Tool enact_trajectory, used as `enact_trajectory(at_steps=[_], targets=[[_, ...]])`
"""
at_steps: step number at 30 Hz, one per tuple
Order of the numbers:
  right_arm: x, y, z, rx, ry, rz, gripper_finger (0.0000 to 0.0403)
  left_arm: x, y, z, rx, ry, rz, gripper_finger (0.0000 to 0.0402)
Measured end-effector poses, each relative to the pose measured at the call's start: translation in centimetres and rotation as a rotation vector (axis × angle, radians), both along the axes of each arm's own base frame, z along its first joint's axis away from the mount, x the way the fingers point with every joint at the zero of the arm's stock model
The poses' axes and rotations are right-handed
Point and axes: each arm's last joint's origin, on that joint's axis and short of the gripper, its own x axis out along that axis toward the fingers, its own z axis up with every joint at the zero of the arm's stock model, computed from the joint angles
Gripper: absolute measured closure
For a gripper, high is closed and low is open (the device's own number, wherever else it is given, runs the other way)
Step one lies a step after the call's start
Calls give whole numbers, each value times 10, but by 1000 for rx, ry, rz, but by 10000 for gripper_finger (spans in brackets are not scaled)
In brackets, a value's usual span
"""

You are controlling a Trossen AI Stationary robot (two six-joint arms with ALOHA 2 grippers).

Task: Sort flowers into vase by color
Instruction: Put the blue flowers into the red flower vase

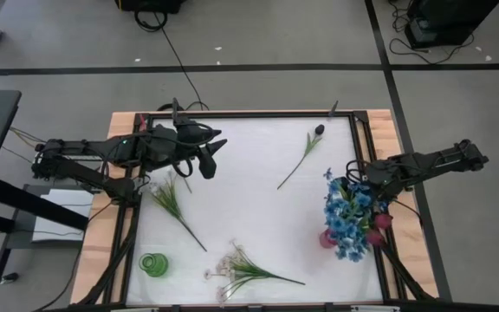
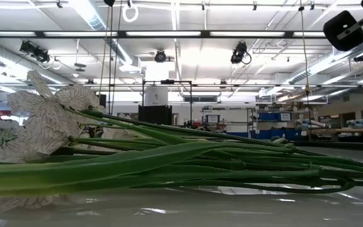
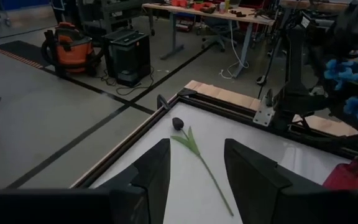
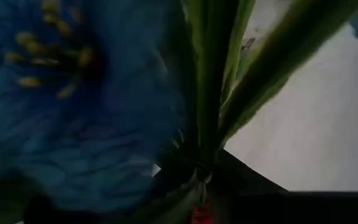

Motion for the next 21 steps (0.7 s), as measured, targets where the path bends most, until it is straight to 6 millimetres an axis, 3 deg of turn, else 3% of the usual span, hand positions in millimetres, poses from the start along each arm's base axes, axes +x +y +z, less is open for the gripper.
enact_trajectory(at_steps=[5,15,21], targets=[[-2,1,3,52,23,12,333,0,0,0,9,6,-3,246],[-12,-2,30,95,93,-35,198,-3,0,-1,24,37,-7,246],[-24,-6,46,80,155,-75,168,-4,0,-4,25,65,-8,246]])
